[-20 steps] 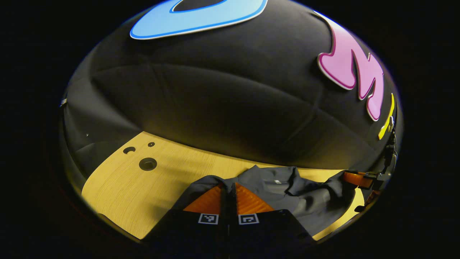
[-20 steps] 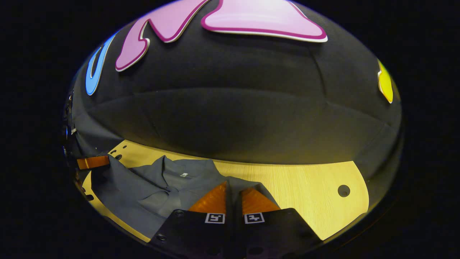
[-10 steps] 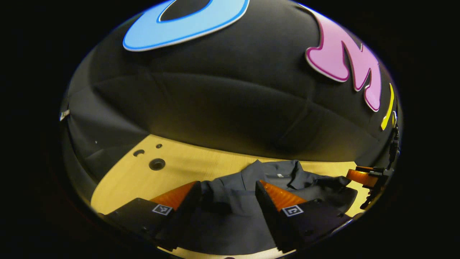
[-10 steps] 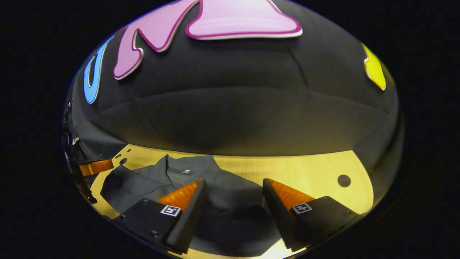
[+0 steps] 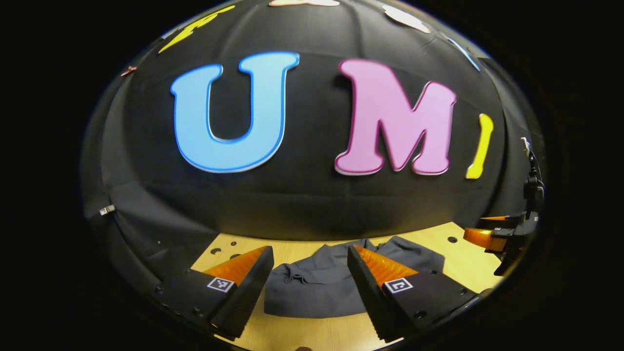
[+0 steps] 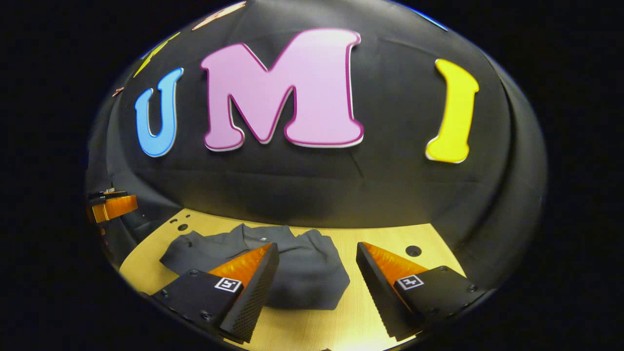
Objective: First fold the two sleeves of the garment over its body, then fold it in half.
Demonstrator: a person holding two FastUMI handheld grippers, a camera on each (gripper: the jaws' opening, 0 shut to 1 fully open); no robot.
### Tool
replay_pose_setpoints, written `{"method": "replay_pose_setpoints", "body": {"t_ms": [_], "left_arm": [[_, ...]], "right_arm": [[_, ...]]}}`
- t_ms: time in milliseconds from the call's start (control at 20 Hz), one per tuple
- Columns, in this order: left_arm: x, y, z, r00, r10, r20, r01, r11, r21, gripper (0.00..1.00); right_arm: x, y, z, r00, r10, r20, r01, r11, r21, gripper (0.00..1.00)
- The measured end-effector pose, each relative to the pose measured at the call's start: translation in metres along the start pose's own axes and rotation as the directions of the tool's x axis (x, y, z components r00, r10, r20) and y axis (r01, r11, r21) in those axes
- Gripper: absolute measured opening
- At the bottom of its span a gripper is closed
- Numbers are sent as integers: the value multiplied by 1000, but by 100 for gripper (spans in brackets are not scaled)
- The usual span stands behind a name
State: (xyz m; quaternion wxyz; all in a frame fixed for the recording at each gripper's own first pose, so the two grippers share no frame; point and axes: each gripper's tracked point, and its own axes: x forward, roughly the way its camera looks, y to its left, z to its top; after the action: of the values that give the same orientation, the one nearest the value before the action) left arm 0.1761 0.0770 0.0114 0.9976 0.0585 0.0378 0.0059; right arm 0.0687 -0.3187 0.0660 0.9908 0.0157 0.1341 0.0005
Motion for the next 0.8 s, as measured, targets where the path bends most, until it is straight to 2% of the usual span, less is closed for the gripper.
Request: {"method": "replay_pose_setpoints", "body": {"t_ms": [150,350,450,550,700,800], "left_arm": [[-63,-21,22,996,-46,75,45,999,13,96],[-133,-33,32,988,-76,132,77,997,-1,95],[-174,-29,28,985,-66,160,70,997,-18,95],[-200,-21,24,982,-48,182,53,998,-23,95],[-234,-11,10,978,-23,206,35,998,-55,96],[-250,-5,-4,978,-13,206,22,999,-44,96]], "right_arm": [[-62,1,26,998,-18,67,18,1000,0,99],[-134,13,30,993,-32,116,32,999,-1,98],[-175,24,24,992,-34,122,30,999,33,99],[-204,39,19,992,-6,126,-5,997,83,99],[-239,35,4,991,-33,133,25,998,56,98],[-259,37,-6,990,-42,133,34,998,56,99]]}}
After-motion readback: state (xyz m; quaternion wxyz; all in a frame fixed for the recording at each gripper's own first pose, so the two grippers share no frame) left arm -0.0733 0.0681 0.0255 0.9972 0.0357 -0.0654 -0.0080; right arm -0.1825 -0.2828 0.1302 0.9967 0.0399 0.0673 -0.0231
